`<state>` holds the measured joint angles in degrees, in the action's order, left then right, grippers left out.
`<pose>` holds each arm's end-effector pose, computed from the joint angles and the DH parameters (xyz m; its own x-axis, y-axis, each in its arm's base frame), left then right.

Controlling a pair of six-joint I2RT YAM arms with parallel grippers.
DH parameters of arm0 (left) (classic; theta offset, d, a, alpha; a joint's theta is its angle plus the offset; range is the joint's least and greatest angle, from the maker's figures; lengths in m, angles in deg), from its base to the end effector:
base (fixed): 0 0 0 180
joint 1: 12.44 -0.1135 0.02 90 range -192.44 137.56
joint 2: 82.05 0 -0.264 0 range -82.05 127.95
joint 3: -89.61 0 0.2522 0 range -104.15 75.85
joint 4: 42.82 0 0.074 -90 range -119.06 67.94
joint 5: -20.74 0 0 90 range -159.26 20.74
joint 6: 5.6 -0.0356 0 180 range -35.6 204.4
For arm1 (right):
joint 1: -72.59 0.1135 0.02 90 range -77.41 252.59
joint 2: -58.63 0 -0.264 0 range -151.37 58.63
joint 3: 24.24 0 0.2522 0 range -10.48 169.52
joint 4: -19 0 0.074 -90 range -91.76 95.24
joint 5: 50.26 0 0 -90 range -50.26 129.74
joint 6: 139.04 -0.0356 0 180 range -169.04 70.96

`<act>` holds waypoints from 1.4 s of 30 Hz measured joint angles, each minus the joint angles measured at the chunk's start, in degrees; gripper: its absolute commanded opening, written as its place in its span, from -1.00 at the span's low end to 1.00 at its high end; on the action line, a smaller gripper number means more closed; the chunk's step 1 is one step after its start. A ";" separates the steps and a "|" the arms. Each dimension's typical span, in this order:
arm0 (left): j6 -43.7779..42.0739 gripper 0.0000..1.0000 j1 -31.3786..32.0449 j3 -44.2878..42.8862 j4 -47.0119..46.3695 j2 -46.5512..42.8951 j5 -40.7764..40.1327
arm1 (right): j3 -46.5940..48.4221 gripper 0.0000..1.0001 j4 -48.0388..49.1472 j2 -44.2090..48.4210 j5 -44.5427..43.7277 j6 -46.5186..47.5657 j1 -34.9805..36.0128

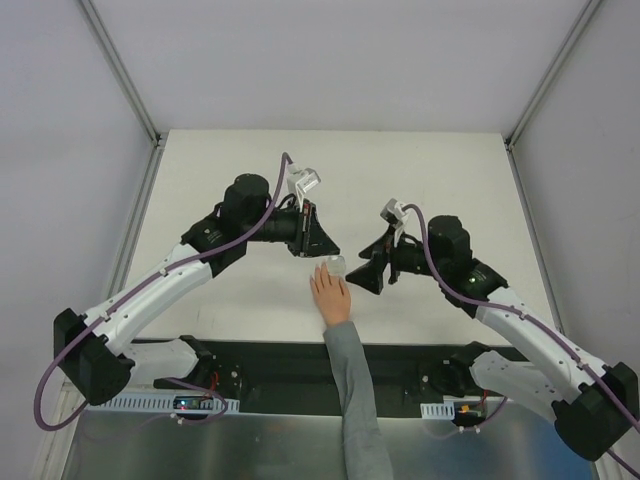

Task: Paint the nails

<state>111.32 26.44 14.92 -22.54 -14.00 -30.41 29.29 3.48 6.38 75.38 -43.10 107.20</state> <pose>0.1967 -0.1873 0.3635 -0.5999 0.0307 -0.7995 0.7759 0.2664 -0.5719 0.1613 0.1365 0.3026 -0.1055 -0.1750 -0.9789 -0.9424 0.3318 0.0423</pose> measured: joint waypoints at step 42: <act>4.00 -1.00 -0.63 1.53 -0.44 -5.70 -7.02 | 8.17 -0.44 10.32 -9.55 -6.91 -2.43 12.68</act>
<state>115.32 25.80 16.45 -22.97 -19.71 -37.43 37.47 13.79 -3.18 68.47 -45.53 119.88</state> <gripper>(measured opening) 0.122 0.297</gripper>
